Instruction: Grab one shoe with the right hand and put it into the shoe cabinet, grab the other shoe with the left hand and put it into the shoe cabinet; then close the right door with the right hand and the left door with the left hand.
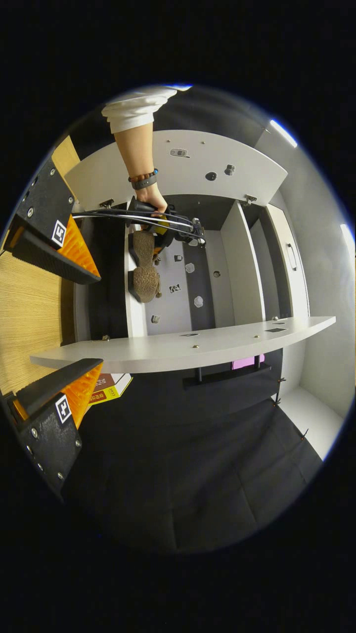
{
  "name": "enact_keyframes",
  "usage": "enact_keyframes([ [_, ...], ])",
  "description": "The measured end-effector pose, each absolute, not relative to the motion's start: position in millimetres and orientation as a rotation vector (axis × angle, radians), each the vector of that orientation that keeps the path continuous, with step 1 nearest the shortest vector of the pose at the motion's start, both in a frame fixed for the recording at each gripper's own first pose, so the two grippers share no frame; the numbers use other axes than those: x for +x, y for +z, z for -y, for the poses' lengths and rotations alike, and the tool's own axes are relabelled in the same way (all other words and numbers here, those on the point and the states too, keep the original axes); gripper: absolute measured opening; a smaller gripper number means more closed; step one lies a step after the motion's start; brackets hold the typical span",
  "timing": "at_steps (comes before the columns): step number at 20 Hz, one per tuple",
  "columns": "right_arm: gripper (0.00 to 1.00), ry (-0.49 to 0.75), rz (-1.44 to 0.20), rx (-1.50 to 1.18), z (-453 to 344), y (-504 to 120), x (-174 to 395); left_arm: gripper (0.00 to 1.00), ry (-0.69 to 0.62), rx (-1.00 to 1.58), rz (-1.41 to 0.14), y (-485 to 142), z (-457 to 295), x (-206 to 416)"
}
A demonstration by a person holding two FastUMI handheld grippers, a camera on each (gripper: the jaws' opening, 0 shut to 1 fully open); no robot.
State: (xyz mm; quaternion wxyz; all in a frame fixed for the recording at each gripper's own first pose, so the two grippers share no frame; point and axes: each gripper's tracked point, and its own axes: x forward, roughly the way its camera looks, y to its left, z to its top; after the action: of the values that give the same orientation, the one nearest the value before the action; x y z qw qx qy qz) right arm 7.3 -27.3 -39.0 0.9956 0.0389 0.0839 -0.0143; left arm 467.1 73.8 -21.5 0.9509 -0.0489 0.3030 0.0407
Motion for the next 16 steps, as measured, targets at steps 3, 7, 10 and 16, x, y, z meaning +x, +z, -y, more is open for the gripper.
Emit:
enact_keyframes([
  [3,0.93,-0.013,-0.169,0.085,22,-40,9,0.98,0.054,-0.110,-0.588,-7,-70,455],
  [7,0.93,0.000,-0.171,0.098,16,-42,9,0.98,-0.002,-0.106,-0.482,28,-55,432],
  [10,0.92,0.011,-0.174,0.106,13,-42,9,0.97,-0.053,-0.087,-0.386,65,-39,409],
  [16,0.93,0.037,-0.145,0.069,14,-30,15,0.97,-0.126,-0.090,-0.220,138,-17,353],
])
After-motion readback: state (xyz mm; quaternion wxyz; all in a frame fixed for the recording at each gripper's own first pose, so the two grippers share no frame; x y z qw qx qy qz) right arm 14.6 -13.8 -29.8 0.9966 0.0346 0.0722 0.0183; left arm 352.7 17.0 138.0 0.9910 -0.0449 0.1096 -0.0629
